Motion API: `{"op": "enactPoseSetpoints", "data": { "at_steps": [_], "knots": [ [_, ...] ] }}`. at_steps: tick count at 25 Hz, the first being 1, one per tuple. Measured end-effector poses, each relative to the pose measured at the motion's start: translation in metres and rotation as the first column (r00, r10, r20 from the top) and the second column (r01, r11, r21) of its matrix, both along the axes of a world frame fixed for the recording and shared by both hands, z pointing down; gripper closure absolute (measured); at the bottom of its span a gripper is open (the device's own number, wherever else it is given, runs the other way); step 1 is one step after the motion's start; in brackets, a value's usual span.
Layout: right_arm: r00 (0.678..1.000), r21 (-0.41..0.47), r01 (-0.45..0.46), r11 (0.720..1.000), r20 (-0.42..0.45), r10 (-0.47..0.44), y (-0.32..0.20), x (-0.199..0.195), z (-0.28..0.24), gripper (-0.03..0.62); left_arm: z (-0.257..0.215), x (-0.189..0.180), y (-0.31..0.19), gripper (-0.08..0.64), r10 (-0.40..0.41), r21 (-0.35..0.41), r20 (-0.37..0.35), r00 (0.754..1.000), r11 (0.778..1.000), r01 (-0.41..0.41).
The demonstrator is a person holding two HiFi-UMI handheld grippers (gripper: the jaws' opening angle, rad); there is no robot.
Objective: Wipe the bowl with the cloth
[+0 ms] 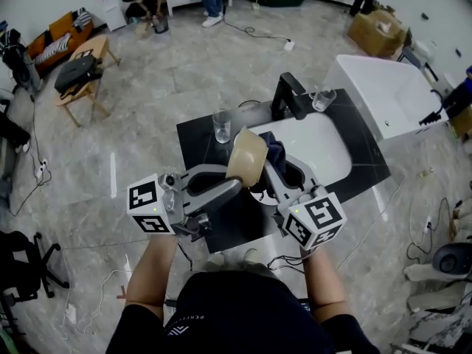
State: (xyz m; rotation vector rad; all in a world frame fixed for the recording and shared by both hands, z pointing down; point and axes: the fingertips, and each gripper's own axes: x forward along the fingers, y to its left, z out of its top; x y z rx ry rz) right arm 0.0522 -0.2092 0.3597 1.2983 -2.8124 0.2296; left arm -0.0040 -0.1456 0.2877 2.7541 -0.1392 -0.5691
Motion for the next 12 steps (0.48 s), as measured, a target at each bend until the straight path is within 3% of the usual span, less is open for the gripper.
{"op": "enactPoseSetpoints", "data": {
  "at_steps": [12],
  "knots": [
    [0.999,0.001,0.043,0.999,-0.008,-0.043,0.013,-0.01,0.002,0.523,-0.015,-0.001,-0.013,0.543,-0.087,0.034,-0.022,0.996,0.996,0.088]
  ]
}}
